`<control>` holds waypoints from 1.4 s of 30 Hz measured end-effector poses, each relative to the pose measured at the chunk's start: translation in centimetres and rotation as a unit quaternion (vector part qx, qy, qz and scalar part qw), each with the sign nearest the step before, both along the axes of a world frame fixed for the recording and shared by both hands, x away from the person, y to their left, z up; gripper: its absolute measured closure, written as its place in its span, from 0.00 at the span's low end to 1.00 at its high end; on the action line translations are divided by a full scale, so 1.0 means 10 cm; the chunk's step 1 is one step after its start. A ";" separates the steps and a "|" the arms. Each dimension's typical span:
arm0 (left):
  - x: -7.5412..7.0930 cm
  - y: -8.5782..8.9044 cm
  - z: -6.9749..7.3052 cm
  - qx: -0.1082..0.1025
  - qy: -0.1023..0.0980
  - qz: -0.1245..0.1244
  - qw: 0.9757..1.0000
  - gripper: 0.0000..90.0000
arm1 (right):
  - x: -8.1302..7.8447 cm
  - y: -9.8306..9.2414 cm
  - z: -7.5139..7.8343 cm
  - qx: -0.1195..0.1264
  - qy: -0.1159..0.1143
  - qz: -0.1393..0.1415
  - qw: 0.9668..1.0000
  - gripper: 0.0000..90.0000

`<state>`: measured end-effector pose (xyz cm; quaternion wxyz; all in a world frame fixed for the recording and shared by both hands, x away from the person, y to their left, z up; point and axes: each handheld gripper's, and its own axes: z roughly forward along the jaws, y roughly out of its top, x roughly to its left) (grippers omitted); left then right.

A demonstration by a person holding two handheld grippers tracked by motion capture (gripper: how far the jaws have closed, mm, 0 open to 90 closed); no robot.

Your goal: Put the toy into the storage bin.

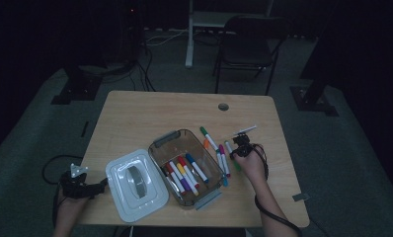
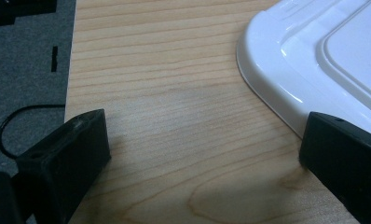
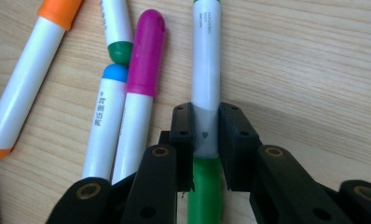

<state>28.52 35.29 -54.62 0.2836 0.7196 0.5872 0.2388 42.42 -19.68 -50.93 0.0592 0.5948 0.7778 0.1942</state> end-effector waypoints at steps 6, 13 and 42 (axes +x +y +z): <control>0.00 0.00 0.00 0.000 0.000 0.000 1.000 0.02 | -0.03 -0.15 0.14 0.030 -0.008 -0.025 0.999 0.85; 0.00 0.00 0.00 0.000 0.000 0.000 1.000 0.02 | -0.16 -0.23 0.48 0.069 -0.039 -0.021 0.997 0.85; 0.00 0.00 0.00 0.000 0.000 0.000 1.000 0.02 | -0.77 0.88 1.66 0.156 -0.111 0.159 0.968 0.85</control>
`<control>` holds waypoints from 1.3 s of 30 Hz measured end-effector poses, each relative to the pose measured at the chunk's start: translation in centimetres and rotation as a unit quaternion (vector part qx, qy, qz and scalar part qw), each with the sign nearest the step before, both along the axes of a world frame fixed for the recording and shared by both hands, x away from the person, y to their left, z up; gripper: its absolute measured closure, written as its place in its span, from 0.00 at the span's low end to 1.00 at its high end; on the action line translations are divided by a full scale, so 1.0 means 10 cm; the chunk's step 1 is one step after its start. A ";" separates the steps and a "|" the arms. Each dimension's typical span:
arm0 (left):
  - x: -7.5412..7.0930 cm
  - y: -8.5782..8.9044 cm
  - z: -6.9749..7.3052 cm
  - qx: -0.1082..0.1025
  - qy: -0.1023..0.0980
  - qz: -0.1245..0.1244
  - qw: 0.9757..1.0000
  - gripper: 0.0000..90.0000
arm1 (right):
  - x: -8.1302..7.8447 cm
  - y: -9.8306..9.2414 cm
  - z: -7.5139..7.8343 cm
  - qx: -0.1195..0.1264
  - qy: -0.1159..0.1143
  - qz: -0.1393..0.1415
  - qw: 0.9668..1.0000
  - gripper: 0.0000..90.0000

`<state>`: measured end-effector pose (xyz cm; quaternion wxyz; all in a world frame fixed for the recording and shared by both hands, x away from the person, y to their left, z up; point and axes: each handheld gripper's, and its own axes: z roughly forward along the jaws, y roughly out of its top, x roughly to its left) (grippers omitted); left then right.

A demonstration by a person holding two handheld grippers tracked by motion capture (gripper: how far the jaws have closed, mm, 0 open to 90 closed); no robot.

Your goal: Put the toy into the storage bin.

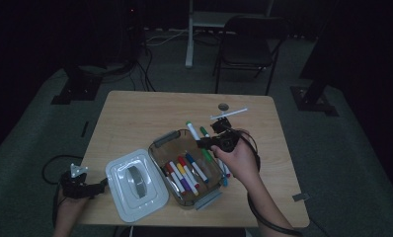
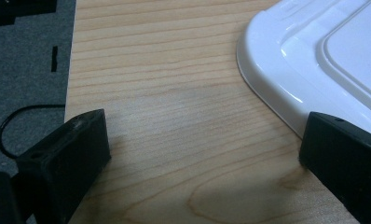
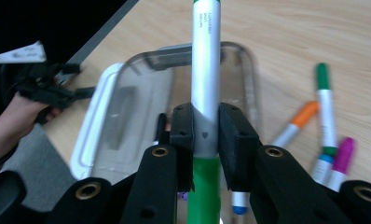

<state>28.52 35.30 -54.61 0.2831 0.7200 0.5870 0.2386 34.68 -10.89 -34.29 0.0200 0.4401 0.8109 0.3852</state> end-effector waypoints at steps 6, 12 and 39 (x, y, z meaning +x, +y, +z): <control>0.00 0.00 0.00 0.000 0.000 0.000 1.000 0.02 | -0.03 0.34 -0.10 -0.008 0.014 0.035 0.999 0.86; 0.00 0.00 0.00 -0.001 0.000 0.000 1.000 0.02 | -0.07 0.67 -0.34 -0.033 0.041 0.066 0.996 0.86; 0.00 0.00 0.00 -0.001 -0.001 0.001 1.000 0.02 | 0.14 1.18 -1.16 -0.129 0.138 0.081 0.979 0.85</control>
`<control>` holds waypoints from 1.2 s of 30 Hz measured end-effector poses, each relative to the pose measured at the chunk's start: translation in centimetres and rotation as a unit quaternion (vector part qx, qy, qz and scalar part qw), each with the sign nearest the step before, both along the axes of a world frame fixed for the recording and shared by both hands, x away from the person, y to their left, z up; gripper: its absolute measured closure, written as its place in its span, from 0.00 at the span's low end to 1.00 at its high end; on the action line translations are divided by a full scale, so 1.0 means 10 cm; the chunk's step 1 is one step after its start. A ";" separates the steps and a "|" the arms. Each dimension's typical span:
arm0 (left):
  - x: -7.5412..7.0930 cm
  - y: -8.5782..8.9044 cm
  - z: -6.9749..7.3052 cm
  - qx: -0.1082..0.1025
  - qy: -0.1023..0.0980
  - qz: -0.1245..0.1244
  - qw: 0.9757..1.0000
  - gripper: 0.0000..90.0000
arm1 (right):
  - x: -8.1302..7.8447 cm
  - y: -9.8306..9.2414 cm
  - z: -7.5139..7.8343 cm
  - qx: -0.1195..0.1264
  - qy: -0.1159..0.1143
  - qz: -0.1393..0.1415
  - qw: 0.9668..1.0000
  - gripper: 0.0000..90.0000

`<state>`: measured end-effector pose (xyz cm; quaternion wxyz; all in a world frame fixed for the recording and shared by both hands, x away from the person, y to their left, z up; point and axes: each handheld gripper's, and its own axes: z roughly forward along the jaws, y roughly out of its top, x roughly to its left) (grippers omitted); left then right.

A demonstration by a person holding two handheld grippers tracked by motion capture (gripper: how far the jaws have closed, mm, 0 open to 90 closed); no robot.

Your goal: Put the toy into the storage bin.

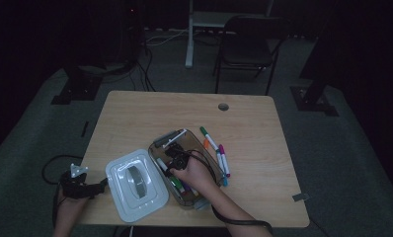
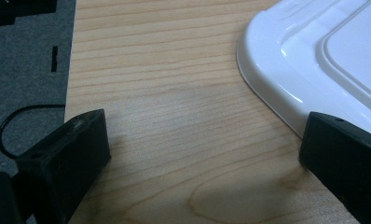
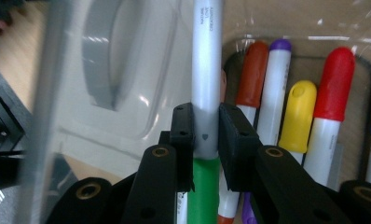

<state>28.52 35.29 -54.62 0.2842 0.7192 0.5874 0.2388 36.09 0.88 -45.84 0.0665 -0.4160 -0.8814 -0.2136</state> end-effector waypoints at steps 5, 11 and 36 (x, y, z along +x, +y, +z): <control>0.00 0.00 0.00 0.001 0.000 0.000 1.000 0.02 | 0.01 0.04 -0.11 -0.022 0.015 0.004 1.000 0.85; 0.00 0.00 0.00 0.001 0.000 0.000 1.000 0.02 | 0.00 0.08 -0.17 -0.046 0.019 0.010 0.999 0.85; 0.00 0.00 0.00 0.000 0.000 0.000 1.000 0.02 | -0.11 -0.74 0.65 0.068 -0.128 0.002 0.989 0.63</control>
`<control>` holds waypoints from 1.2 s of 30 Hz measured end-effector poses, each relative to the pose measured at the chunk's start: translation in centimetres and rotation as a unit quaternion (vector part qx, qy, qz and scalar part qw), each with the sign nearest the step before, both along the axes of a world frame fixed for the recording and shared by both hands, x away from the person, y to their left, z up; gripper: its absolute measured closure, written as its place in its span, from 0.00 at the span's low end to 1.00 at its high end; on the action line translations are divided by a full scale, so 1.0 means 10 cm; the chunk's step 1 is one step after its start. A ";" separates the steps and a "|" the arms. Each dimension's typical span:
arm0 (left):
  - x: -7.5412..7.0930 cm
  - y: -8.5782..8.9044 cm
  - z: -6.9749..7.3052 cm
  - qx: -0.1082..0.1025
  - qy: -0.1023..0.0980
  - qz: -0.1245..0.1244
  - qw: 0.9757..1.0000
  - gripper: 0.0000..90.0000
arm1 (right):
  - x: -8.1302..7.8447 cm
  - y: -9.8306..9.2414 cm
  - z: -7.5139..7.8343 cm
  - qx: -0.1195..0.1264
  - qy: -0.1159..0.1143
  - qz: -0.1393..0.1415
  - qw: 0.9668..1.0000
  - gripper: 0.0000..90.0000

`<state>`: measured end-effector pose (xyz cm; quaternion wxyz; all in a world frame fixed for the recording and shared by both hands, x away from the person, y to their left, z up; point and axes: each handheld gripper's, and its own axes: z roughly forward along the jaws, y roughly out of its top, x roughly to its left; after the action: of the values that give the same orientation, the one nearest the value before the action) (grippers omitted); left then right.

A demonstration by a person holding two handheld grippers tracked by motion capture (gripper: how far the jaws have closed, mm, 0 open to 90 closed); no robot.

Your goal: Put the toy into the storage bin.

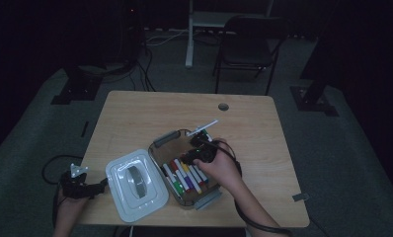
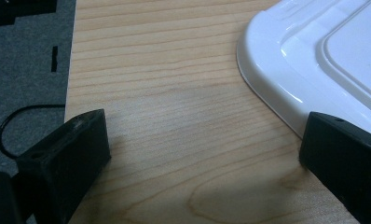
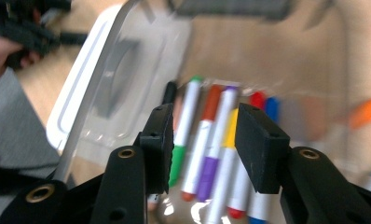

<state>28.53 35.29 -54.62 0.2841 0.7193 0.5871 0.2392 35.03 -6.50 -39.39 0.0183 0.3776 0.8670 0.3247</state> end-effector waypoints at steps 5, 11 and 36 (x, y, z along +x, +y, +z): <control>0.00 0.00 0.00 0.000 0.000 0.000 1.000 0.02 | 0.05 -0.38 0.14 0.023 -0.033 -0.036 0.999 0.58; 0.00 0.00 0.00 0.001 0.001 -0.001 1.000 0.02 | 0.13 -0.72 0.10 0.028 -0.048 -0.072 0.996 0.55; 0.00 0.00 0.00 0.000 0.001 0.000 1.000 0.02 | 0.58 -1.15 -1.08 -0.052 0.044 -0.195 0.978 0.80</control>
<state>28.52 35.29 -54.62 0.2836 0.7195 0.5872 0.2389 40.85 -17.98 -50.23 0.0628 0.5520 0.7922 0.2525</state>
